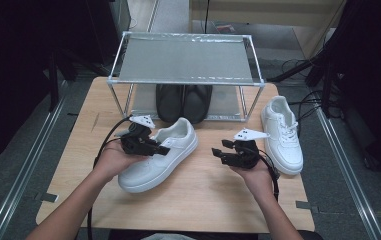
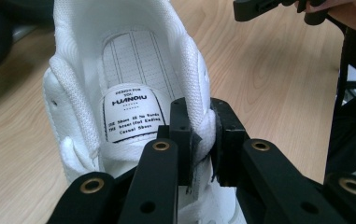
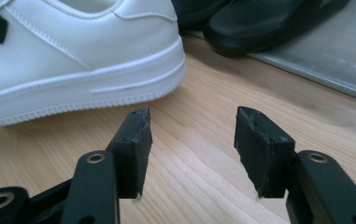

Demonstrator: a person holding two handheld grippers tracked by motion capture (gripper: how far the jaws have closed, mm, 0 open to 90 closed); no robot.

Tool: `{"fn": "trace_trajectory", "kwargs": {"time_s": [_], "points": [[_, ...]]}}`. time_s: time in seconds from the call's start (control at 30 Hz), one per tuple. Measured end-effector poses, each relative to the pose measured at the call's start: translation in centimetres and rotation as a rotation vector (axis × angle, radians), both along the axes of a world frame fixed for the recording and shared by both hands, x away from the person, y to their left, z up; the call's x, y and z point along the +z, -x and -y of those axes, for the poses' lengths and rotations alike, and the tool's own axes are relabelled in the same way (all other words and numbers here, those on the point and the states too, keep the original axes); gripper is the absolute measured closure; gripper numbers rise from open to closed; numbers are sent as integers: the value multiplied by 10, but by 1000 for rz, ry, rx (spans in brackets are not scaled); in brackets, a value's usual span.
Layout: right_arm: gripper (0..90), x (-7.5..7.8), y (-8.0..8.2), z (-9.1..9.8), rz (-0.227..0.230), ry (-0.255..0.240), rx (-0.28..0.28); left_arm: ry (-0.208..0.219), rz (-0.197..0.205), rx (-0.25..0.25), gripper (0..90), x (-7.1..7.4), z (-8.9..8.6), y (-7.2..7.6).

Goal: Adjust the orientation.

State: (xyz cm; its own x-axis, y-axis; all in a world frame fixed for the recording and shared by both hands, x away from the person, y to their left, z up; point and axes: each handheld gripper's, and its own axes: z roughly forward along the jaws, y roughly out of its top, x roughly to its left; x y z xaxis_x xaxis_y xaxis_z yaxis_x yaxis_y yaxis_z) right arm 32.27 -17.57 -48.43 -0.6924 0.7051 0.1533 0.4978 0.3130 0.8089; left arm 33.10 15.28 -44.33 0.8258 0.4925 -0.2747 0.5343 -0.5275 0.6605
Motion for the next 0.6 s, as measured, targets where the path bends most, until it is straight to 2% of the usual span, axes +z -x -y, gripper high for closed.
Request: {"fn": "trace_trajectory", "kwargs": {"time_s": [0.1,0.3,0.4,0.5,0.6], "points": [[475,0,3,4,1,1,-15,3,-11,-26,814,-3,12,-3],[475,-1,9,11,5,-1,-34,-26,-4,-96,813,-11,39,-3],[475,-2,10,12,7,1,-41,-31,-17,-123,811,-16,51,-4],[475,-3,11,12,5,5,-44,-38,-14,-151,811,-23,59,-4],[475,-3,11,12,6,4,-45,-34,-23,-154,810,-25,61,-5]]}}
